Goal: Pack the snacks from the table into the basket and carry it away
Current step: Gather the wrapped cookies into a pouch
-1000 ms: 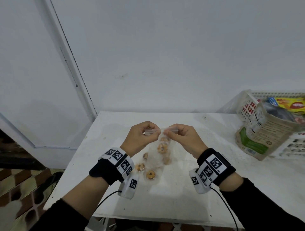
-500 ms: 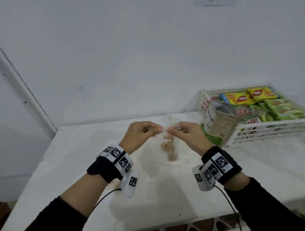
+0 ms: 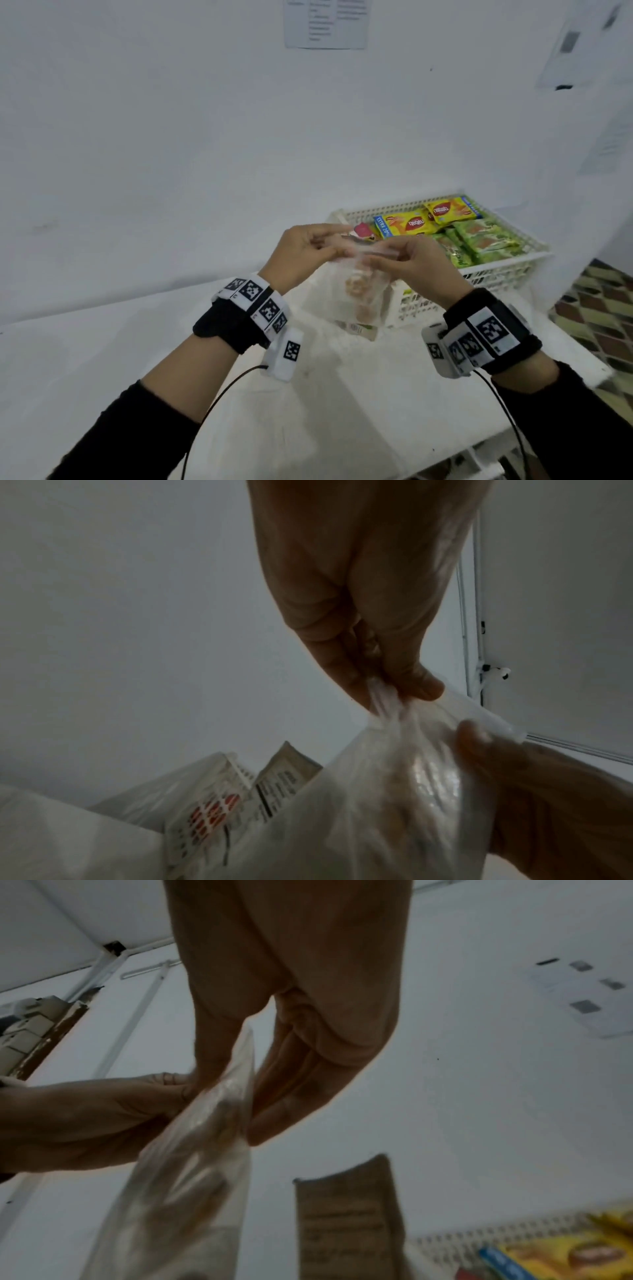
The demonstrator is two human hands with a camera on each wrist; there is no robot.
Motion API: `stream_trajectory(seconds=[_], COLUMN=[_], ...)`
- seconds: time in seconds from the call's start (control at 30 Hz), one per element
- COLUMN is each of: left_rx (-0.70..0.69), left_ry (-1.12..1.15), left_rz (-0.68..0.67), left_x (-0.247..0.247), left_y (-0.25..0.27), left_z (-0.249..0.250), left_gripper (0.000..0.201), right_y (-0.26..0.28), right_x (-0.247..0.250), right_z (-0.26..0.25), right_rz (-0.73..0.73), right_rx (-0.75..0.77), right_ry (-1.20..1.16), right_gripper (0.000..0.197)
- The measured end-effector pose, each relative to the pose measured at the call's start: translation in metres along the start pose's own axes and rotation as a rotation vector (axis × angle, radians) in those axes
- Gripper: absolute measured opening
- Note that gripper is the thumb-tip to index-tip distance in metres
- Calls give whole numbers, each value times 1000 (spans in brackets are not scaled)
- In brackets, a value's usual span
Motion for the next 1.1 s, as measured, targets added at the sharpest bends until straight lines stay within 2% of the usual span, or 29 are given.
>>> stream_trajectory(seconds=[0.07, 0.13, 0.23, 0.37, 0.47, 0.63, 0.8, 0.9, 1.0, 1.1], left_rx=[30, 89, 206, 319, 319, 315, 317, 309, 305, 306], left_ry=[10, -14, -111, -148, -108, -127, -114, -111, -120, -130], left_rz=[-22, -29, -79, -113, -69, -10, -3, -4, -19, -18], left_x=[-10, -16, -29, -47, -53, -55, -54, -56, -62, -65], left_y=[-6, -2, 13, 20, 14, 5, 1, -1, -2, -1], left_z=[-15, -38, -82, -123, -140, -148, -153, -152, -151, -153], left_gripper=[72, 93, 114, 133, 130, 102, 100, 98, 94, 90], right_y=[-10, -19, -27, -44, -53, -57, -65, -74, -83, -90], right_x=[33, 63, 85, 78, 62, 53, 63, 52, 23, 6], right_z=[3, 9, 15, 29, 40, 52, 44, 47, 53, 49], right_rz=[134, 244, 345, 391, 346, 227, 211, 145, 58, 40], right_rx=[23, 25, 10, -44, -63, -95, 6, 7, 0, 7], right_ry=[-50, -168, -347, -346, -288, -184, -103, -49, 151, 361], right_gripper=[23, 25, 13, 22, 23, 13, 9, 7, 11, 14])
Point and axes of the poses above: each hand's wrist, its own y-axis away from the middle knuckle, its own x-axis out of the back of the hand, z = x × y, the point moved 10 cm from there along -y, towards the middle knuckle, and after that the axes turned 12 degrees about -x, right-handed, at the moved point
